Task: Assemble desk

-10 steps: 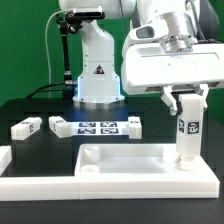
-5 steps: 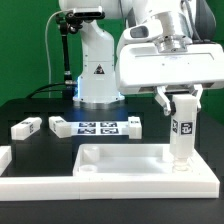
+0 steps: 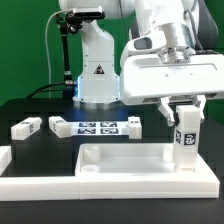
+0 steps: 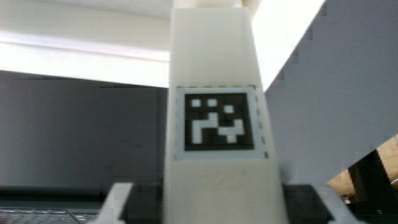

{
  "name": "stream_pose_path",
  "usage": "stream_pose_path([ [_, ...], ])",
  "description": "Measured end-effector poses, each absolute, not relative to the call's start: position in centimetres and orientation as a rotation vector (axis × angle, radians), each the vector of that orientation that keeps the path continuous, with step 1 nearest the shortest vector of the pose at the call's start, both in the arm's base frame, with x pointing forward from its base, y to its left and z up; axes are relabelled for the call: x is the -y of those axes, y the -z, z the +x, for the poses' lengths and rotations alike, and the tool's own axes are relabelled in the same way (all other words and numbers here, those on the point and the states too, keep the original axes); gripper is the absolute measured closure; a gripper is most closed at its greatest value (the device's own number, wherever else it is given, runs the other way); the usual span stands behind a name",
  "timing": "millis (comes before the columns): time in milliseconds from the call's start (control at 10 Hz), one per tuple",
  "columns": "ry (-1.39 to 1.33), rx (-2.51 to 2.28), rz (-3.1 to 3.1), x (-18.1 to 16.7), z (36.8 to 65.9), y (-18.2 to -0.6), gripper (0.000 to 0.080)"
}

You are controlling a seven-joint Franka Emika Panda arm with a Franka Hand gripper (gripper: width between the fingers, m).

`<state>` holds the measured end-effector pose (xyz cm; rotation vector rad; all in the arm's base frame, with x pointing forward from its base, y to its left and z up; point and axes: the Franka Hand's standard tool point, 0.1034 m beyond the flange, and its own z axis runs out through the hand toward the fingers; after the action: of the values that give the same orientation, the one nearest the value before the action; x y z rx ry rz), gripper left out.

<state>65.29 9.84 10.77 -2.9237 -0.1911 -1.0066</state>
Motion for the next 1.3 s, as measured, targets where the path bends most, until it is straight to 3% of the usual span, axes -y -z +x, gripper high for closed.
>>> stream_pose_path([
  [100,1.007,0.191,-2.924,-9.8,65.3,-10.8,0.0509],
  [200,1.006,0.191,-2.924,-9.8,65.3,-10.8,0.0429],
  [300,1.006,0.191,-2.924,-9.8,65.3,-10.8,0.0248],
  [400,1.006,0.191,-2.924,-9.8,65.3,-10.8,0.0248],
  [500,1.006,0.191,-2.924,-9.8,65.3,-10.8,0.0178],
  [1000,0.999,0.195,-2.927,-9.7,65.3,-10.8,0.015],
  [1300,0.811,0.191,-2.96,-8.8,66.1,-12.8,0.015],
])
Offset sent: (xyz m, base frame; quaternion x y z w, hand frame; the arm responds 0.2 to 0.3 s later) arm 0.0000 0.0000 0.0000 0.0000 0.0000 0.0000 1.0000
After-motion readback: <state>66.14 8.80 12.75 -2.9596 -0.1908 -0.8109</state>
